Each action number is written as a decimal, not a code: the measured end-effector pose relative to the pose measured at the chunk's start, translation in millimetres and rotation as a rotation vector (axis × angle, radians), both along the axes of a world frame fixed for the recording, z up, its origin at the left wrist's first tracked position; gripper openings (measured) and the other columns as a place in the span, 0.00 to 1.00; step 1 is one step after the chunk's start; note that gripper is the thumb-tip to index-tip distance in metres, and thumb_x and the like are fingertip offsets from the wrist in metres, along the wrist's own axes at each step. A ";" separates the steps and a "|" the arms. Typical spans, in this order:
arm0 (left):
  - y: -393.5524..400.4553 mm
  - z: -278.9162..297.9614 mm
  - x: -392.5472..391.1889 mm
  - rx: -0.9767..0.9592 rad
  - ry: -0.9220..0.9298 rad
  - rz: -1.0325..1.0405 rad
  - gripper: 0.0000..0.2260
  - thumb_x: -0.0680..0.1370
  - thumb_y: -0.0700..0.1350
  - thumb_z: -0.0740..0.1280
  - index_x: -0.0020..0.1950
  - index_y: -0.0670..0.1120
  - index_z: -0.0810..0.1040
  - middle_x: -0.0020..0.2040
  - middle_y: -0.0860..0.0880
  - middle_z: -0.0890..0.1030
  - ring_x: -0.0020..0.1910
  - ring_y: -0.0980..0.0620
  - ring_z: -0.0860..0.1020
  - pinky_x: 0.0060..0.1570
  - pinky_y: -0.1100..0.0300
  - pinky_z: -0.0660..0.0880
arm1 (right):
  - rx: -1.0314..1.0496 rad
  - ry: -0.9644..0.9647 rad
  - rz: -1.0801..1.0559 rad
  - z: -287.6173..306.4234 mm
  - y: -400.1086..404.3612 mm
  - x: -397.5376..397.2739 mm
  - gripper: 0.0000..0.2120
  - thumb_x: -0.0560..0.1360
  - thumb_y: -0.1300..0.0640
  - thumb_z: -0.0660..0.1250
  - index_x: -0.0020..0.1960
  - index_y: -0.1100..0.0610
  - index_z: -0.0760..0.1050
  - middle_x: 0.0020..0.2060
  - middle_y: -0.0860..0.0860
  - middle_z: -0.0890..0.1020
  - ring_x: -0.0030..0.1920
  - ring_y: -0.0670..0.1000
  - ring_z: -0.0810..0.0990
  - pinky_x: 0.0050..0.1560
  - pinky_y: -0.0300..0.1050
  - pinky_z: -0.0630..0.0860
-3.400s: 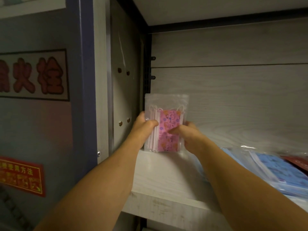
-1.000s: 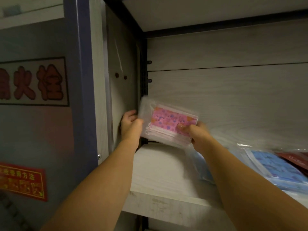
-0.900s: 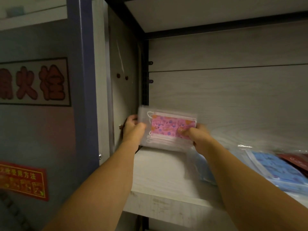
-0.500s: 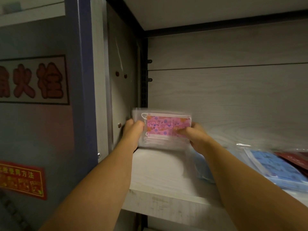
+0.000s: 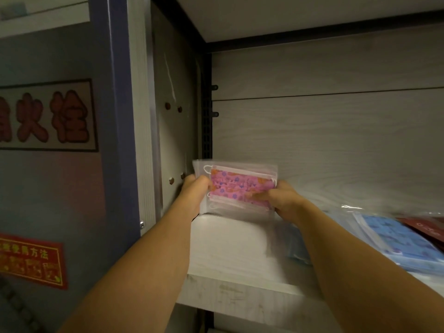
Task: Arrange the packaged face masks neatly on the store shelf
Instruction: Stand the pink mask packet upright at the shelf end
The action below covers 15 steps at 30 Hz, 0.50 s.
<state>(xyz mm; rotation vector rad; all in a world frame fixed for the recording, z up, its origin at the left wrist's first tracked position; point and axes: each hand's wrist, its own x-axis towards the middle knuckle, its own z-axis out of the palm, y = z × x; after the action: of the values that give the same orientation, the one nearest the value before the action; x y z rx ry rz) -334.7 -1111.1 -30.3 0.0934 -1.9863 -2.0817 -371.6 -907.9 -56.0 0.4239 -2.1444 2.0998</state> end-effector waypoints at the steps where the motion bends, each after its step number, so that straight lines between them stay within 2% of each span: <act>1: -0.3 -0.2 -0.8 0.005 -0.001 0.003 0.14 0.73 0.29 0.62 0.57 0.40 0.72 0.43 0.45 0.75 0.39 0.48 0.76 0.33 0.58 0.72 | -0.002 -0.012 0.033 0.4 -0.1 1.9 0.30 0.56 0.62 0.86 0.56 0.64 0.83 0.52 0.59 0.86 0.54 0.60 0.85 0.61 0.60 0.78; 3: -1.1 -1.7 -3.1 -0.016 -0.006 -0.001 0.22 0.72 0.30 0.64 0.65 0.41 0.68 0.46 0.45 0.75 0.43 0.47 0.76 0.38 0.56 0.73 | -0.009 -0.052 0.126 0.3 0.1 6.2 0.34 0.53 0.59 0.86 0.57 0.63 0.82 0.54 0.60 0.85 0.56 0.60 0.84 0.62 0.57 0.78; 4: -1.6 -1.8 -3.1 -0.021 -0.007 -0.001 0.25 0.71 0.31 0.64 0.67 0.41 0.68 0.47 0.45 0.75 0.45 0.46 0.76 0.41 0.54 0.74 | -0.015 -0.066 0.151 0.6 0.9 8.1 0.34 0.52 0.61 0.85 0.57 0.64 0.82 0.53 0.60 0.85 0.56 0.61 0.84 0.61 0.57 0.78; 6: -2.6 -1.8 -2.4 -0.027 -0.012 0.000 0.23 0.71 0.30 0.64 0.65 0.41 0.69 0.46 0.44 0.75 0.45 0.46 0.76 0.41 0.54 0.74 | -0.044 -0.073 0.123 1.2 3.0 8.4 0.34 0.51 0.67 0.82 0.57 0.68 0.81 0.53 0.62 0.85 0.55 0.62 0.84 0.62 0.59 0.78; 8: -2.9 -1.5 -1.8 -0.040 -0.024 -0.011 0.19 0.71 0.30 0.64 0.61 0.39 0.73 0.46 0.43 0.77 0.43 0.45 0.78 0.38 0.55 0.75 | -0.079 -0.073 0.061 2.0 3.7 7.0 0.29 0.57 0.73 0.76 0.58 0.73 0.78 0.51 0.64 0.83 0.53 0.63 0.82 0.61 0.60 0.77; 10: -2.3 -1.6 -1.9 -0.029 -0.026 -0.027 0.17 0.70 0.29 0.64 0.58 0.40 0.74 0.47 0.42 0.79 0.43 0.44 0.80 0.37 0.54 0.77 | -0.075 -0.094 0.023 3.0 2.1 6.5 0.22 0.63 0.80 0.71 0.57 0.74 0.78 0.52 0.65 0.84 0.52 0.64 0.83 0.60 0.62 0.78; 12: -1.4 -1.1 -0.8 -0.010 -0.005 -0.026 0.16 0.71 0.29 0.64 0.57 0.41 0.74 0.47 0.42 0.79 0.43 0.43 0.80 0.36 0.54 0.78 | -0.070 -0.087 -0.008 4.2 0.5 6.0 0.19 0.64 0.81 0.69 0.54 0.73 0.79 0.51 0.66 0.84 0.51 0.63 0.84 0.55 0.60 0.81; 15: -2.9 -1.4 -4.1 0.028 0.051 -0.012 0.21 0.71 0.30 0.65 0.63 0.41 0.74 0.50 0.40 0.81 0.45 0.41 0.81 0.34 0.54 0.78 | -0.096 -0.025 -0.058 8.1 0.9 6.8 0.17 0.66 0.79 0.71 0.54 0.72 0.80 0.50 0.65 0.85 0.49 0.62 0.85 0.51 0.53 0.81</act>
<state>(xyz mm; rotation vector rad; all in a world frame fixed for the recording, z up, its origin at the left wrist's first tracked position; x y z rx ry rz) -338.8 -1114.0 -31.7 0.0340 -1.9337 -2.0979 -364.8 -907.0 -47.8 0.3242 -2.0328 2.1760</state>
